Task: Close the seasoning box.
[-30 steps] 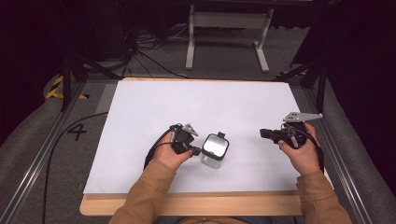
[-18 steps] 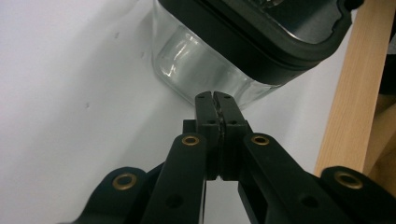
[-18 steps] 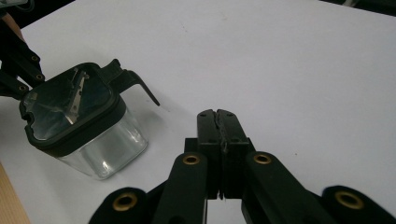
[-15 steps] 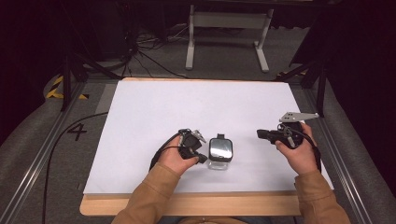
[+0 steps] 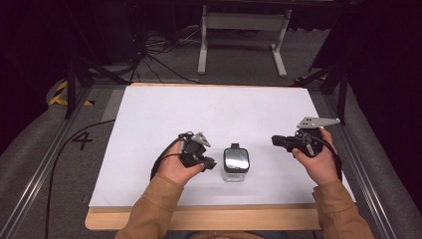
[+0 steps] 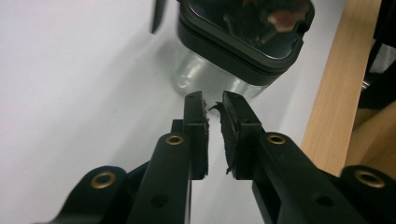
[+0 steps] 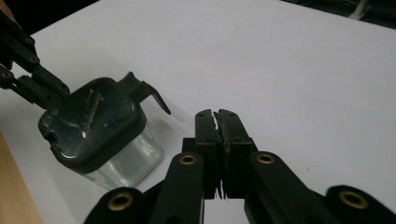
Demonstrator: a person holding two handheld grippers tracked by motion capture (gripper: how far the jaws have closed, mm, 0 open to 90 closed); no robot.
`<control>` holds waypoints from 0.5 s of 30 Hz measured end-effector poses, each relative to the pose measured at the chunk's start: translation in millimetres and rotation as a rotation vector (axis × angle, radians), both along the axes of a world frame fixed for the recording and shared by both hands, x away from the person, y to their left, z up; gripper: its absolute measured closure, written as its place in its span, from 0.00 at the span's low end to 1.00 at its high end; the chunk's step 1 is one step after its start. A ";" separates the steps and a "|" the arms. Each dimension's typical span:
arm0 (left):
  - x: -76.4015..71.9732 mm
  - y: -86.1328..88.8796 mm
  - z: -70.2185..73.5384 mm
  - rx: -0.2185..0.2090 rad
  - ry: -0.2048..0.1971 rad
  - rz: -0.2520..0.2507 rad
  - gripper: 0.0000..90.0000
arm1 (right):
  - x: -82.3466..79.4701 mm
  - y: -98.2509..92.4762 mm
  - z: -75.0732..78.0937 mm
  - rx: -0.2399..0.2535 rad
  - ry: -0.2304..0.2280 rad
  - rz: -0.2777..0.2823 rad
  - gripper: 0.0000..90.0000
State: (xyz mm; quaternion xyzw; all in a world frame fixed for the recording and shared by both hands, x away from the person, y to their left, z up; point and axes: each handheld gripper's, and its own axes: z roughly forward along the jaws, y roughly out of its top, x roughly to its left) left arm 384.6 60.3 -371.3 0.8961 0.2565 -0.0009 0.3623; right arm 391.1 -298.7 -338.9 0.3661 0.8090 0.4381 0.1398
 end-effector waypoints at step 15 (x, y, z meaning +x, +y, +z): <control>0.6 91.7 18.2 -0.054 -0.116 0.218 0.64 | 14.8 -17.9 4.6 -0.014 -0.050 -0.075 0.60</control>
